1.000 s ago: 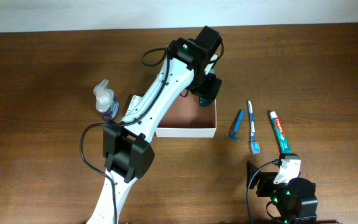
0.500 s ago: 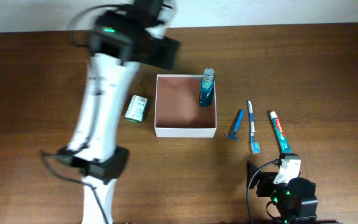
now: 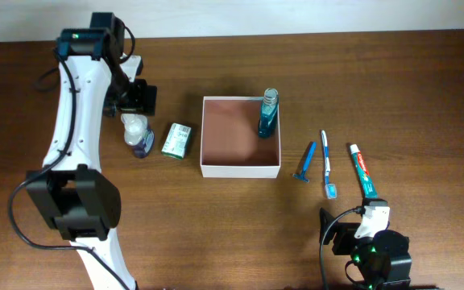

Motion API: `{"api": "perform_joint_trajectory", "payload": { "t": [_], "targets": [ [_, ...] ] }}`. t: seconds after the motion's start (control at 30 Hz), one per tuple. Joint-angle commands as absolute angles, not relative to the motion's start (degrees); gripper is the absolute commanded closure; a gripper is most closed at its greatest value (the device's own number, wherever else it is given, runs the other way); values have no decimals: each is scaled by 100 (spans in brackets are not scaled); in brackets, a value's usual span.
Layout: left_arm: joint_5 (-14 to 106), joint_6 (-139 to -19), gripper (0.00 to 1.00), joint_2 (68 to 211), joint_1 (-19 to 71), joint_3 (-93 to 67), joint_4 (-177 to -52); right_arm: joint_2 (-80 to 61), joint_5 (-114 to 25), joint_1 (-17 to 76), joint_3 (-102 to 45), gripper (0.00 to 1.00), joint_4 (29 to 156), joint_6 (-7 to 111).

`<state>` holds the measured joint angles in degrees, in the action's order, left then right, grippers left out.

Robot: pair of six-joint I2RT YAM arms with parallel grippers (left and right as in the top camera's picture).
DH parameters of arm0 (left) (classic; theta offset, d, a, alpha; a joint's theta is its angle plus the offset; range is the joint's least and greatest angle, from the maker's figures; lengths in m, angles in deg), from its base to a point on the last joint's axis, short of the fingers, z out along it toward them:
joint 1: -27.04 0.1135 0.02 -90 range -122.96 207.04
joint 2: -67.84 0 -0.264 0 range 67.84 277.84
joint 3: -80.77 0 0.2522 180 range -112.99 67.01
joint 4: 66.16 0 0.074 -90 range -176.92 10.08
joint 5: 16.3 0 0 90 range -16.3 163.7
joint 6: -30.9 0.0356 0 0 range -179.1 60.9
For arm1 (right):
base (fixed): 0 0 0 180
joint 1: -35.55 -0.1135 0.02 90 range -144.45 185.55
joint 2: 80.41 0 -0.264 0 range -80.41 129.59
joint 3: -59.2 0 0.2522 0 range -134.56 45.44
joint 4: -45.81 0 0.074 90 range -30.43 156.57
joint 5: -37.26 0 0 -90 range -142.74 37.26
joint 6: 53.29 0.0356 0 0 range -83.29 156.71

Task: Pack container
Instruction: 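Grasp the foaming soap pump bottle with the left gripper, then place the soap pump bottle into the box beside the mouthwash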

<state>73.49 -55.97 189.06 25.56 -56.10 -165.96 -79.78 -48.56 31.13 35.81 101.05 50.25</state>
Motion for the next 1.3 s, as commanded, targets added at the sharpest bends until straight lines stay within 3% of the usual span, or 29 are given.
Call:
{"api": "perform_joint_trajectory", "payload": {
  "t": [0.0,0.1,0.23,0.3,0.43,0.67,0.87,1.0,1.27],
  "targets": [
    [7415,-5468,8,18880,2578,-4976,-16191,-8011,-4843,3146,3609,1,10090,5071],
    [7410,-5435,11,18880,2578,-4449,-15824,-8011,-4845,3146,3609,1,10090,5071],
    [7412,-5424,32,18880,2578,-3968,-15553,-8011,-4843,3146,3609,1,10092,5071],
    [7412,-5424,37,18878,2578,-3968,-15533,-8011,-4843,3146,3609,1,10090,5071],
    [7397,-5426,65,18867,2576,-3988,-15577,-8011,-4843,3146,3609,1,10090,5071],
    [6980,-5583,86,18235,2543,-5044,-16012,-8011,-4843,3146,3609,1,10092,5071],
    [6759,-5948,87,17409,2080,-6115,-16196,-8011,-4845,3146,3609,1,10090,5071],
    [6746,-6128,87,17092,1131,-6150,-16049,-8011,-4843,3146,3609,1,10090,5071],
    [6724,-6403,87,18487,78,-5837,-15555,-8011,-4845,3146,3609,1,10090,5071]
  ]
}}
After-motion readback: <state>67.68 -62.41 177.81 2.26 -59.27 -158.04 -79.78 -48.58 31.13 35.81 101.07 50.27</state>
